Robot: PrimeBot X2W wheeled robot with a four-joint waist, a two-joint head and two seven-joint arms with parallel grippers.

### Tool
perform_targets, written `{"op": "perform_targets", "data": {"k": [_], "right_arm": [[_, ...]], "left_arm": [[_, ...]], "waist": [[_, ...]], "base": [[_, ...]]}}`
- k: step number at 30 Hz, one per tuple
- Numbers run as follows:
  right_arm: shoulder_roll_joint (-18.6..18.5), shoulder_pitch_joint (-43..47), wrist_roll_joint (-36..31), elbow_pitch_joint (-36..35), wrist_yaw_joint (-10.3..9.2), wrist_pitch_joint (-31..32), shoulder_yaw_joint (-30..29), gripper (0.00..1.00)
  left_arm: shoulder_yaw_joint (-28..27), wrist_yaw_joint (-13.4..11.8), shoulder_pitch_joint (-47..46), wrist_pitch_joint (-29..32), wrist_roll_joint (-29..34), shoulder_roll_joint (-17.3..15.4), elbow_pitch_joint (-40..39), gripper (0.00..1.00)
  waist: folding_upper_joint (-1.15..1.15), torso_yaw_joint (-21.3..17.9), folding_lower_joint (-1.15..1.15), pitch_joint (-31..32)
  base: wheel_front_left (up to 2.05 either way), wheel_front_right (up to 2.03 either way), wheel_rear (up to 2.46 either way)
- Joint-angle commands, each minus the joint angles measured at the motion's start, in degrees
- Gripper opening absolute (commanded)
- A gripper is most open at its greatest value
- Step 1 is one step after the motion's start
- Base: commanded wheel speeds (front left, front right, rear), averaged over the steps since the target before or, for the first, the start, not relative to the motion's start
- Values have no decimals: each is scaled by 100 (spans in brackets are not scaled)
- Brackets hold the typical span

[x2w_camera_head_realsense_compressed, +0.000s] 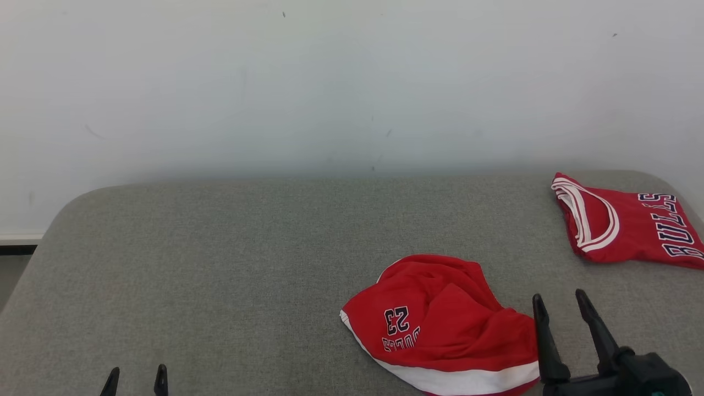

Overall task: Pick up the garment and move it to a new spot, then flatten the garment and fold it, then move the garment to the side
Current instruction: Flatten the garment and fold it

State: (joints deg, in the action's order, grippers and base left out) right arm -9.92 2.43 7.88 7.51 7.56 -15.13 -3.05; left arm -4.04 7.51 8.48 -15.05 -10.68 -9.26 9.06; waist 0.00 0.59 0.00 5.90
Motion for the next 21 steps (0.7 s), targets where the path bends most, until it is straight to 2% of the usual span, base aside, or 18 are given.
{"op": "perform_targets", "data": {"k": [1, 7, 13, 21], "right_arm": [[153, 256, -63, -217, -13, 1, -24, 100], [430, 691, -124, -546, -13, 1, 22, 100], [439, 535, -150, -489, -13, 1, 189, 100], [453, 315, -195, -376, -13, 1, 334, 100]], "left_arm": [[-16, -6, 48, -16, 3, 10, -24, 100], [56, -6, 25, -17, -30, -15, 33, 100], [740, -6, -692, -16, -214, -239, 365, 100], [1841, -6, -1881, -16, -635, -503, 1303, 100]], "waist": [[0, -21, 0, -11], [0, -201, 0, -112], [0, -583, 0, -314], [0, -1193, 0, -645]], "base": [[0, 0, 0], [0, 0, 0], [0, 0, 0], [0, 0, 0]]}}
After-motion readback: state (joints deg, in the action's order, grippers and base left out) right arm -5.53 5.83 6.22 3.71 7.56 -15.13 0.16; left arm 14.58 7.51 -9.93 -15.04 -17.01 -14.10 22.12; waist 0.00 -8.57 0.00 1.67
